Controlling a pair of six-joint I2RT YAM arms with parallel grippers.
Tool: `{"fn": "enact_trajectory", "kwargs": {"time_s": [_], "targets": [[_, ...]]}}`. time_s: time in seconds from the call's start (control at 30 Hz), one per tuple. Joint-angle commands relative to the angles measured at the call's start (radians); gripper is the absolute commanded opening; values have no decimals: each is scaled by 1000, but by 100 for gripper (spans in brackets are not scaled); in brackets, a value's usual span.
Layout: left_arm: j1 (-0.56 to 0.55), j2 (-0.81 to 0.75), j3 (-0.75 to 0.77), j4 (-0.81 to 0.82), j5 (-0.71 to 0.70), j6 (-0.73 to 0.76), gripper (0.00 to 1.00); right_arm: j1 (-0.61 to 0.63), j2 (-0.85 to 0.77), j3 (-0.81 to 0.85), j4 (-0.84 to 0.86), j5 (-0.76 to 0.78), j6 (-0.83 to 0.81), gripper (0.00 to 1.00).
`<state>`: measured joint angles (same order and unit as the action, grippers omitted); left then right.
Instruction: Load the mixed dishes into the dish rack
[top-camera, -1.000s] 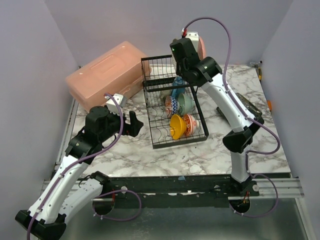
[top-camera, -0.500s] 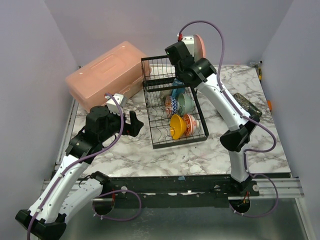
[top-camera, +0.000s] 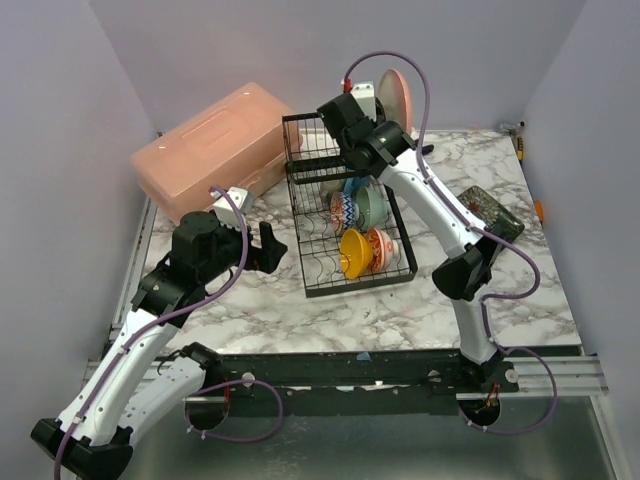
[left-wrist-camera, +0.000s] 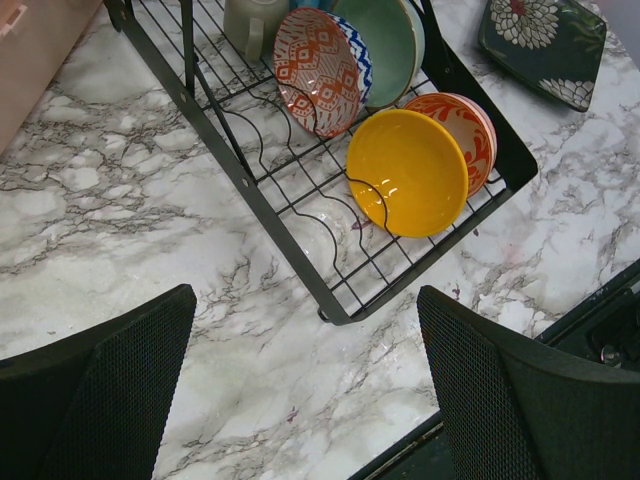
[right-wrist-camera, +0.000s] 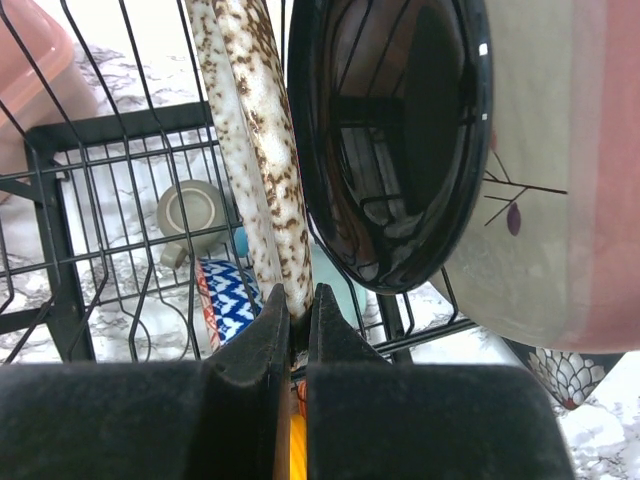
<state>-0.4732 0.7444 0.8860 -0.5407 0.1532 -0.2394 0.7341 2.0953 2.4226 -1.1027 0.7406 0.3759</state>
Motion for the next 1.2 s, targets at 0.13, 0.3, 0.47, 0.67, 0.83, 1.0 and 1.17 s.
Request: {"fn": "enact_trajectory", "kwargs": {"time_s": [0.13, 0.3, 0.47, 0.67, 0.83, 1.0, 1.17], "targets": [[-4, -7, -2, 5, 4, 2, 91, 9, 37, 21, -5, 84, 7, 0], [-4, -9, -1, 5, 6, 2, 91, 10, 47, 22, -7, 73, 3, 11], [-4, -5, -1, 8, 17, 2, 91, 9, 22, 23, -3, 48, 14, 23], [-4, -9, -2, 5, 10, 2, 91, 10, -32, 0, 10, -2, 17, 35], [-2, -10, -1, 6, 8, 2, 91, 10, -91, -8, 23, -41, 19, 41], [-3, -7, -2, 6, 14, 2, 91, 10, -267, -191, 145, -133, 16, 47], [-4, -16, -3, 6, 6, 2, 91, 10, -558, -560, 406, -199, -28, 49]]}}
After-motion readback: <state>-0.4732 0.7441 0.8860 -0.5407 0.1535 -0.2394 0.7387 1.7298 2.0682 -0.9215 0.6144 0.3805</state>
